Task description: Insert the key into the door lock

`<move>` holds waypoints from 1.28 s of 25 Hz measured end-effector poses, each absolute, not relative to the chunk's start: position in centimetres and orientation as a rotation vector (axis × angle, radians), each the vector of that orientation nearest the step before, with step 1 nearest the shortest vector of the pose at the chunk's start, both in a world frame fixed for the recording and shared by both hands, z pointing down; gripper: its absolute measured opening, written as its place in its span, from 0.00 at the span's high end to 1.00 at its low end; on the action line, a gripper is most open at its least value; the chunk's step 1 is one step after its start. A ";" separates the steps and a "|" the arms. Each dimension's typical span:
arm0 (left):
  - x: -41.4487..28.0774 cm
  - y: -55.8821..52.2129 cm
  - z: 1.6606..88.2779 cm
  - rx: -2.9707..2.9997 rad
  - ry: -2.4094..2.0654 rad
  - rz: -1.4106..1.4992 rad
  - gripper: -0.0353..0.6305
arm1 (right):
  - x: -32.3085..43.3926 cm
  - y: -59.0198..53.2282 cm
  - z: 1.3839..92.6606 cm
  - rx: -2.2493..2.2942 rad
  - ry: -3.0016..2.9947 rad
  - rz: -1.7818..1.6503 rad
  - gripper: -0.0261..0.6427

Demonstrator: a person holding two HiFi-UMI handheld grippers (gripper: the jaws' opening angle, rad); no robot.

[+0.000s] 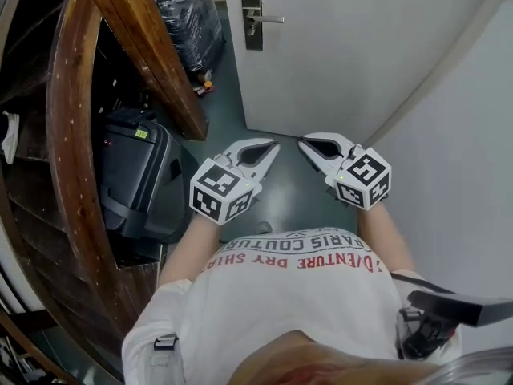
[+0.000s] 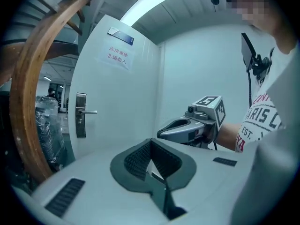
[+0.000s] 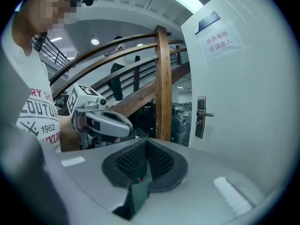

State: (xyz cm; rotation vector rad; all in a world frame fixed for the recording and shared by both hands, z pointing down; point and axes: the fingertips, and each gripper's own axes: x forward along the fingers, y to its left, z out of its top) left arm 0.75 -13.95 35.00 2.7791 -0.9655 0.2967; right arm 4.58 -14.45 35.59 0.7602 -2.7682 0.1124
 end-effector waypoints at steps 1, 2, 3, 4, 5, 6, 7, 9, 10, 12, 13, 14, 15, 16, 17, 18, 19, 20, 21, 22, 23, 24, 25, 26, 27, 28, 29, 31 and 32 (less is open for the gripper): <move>1.8 -11.8 35.3 2.772 -0.973 0.295 0.94 | 5.8 -12.1 35.8 0.768 -2.771 0.124 0.96; 2.9 -9.7 35.6 2.765 -0.977 0.291 0.94 | 7.0 -9.7 36.1 0.775 -2.771 0.138 0.96; 4.2 -7.3 35.7 2.760 -0.974 0.283 0.94 | 8.4 -7.2 36.4 0.782 -2.768 0.149 0.96; 5.5 -4.9 35.9 2.756 -0.966 0.272 0.94 | 9.7 -4.7 36.7 0.788 -2.763 0.157 0.96; 6.7 -2.3 36.0 2.754 -0.956 0.262 0.94 | 10.9 -2.2 36.9 0.792 -2.758 0.165 0.96; 7.8 0.1 36.1 2.751 -0.947 0.255 0.94 | 11.9 0.1 37.0 0.795 -2.756 0.174 0.96; 8.7 2.4 36.0 2.749 -0.943 0.249 0.94 | 12.7 2.4 36.9 0.799 -2.759 0.185 0.96; 10.4 6.7 35.1 2.747 -0.935 0.227 0.94 | 13.9 6.4 36.0 0.806 -2.777 0.196 0.96; 11.1 8.5 34.5 2.752 -0.928 0.217 0.94 | 14.3 8.2 35.3 0.809 -2.787 0.189 0.96; 12.2 11.5 33.3 2.769 -0.923 0.222 0.94 | 15.2 11.0 34.0 0.814 -2.805 0.167 0.96; 12.5 12.7 32.8 2.775 -0.929 0.232 0.94 | 15.6 12.1 33.5 0.818 -2.814 0.163 0.96; 12.7 13.6 32.5 2.777 -0.940 0.238 0.94 | 16.0 13.1 33.1 0.823 -2.822 0.165 0.96; 12.8 14.5 32.2 2.773 -0.952 0.234 0.94 | 16.4 14.0 32.8 0.826 -2.828 0.171 0.96; 12.9 15.3 31.9 2.766 -0.963 0.224 0.94 | 16.7 14.8 32.7 0.829 -2.829 0.175 0.96; 13.1 16.0 31.8 2.758 -0.969 0.216 0.94 | 17.0 15.6 32.7 0.829 -2.826 0.173 0.96; 13.3 16.6 31.8 2.754 -0.972 0.215 0.94 | 17.3 16.2 32.7 0.828 -2.820 0.163 0.96; 13.5 17.1 31.8 2.753 -0.975 0.225 0.94 | 17.4 16.8 32.6 0.827 -2.815 0.150 0.96; 13.6 17.5 31.9 2.757 -0.980 0.239 0.94 | 17.5 17.2 32.6 0.827 -2.813 0.137 0.96; 13.7 18.0 32.0 2.764 -0.985 0.253 0.94 | 17.5 17.6 32.5 0.828 -2.813 0.129 0.96; 13.8 18.4 31.9 2.770 -0.988 0.260 0.94 | 17.5 18.0 32.4 0.831 -2.816 0.125 0.96; 13.8 18.8 31.8 2.774 -0.988 0.259 0.94 | 17.6 18.2 32.3 0.833 -2.818 0.122 0.96; 13.8 19.1 31.7 2.774 -0.982 0.252 0.94 | 17.6 18.4 32.2 0.835 -2.818 0.119 0.96; 13.8 19.3 31.5 2.769 -0.974 0.239 0.94 | 17.6 18.5 32.2 0.834 -2.819 0.117 0.96; 13.7 19.5 31.3 2.763 -0.968 0.225 0.94 | 17.5 18.7 32.1 0.832 -2.820 0.115 0.96; 13.5 19.6 31.1 2.757 -0.967 0.213 0.94 | 17.5 18.8 32.0 0.829 -2.822 0.114 0.96; 13.3 19.7 30.9 2.754 -0.972 0.207 0.94 | 17.4 19.0 31.9 0.826 -2.824 0.112 0.96; 13.2 19.9 30.7 2.754 -0.980 0.205 0.94 | 17.3 19.2 31.7 0.823 -2.826 0.110 0.96; 13.0 20.1 30.5 2.758 -0.991 0.205 0.94 | 17.2 19.5 31.5 0.820 -2.829 0.103 0.96; 12.9 20.3 30.4 2.759 -0.992 0.205 0.94 | 17.1 19.6 31.4 0.818 -2.830 0.097 0.96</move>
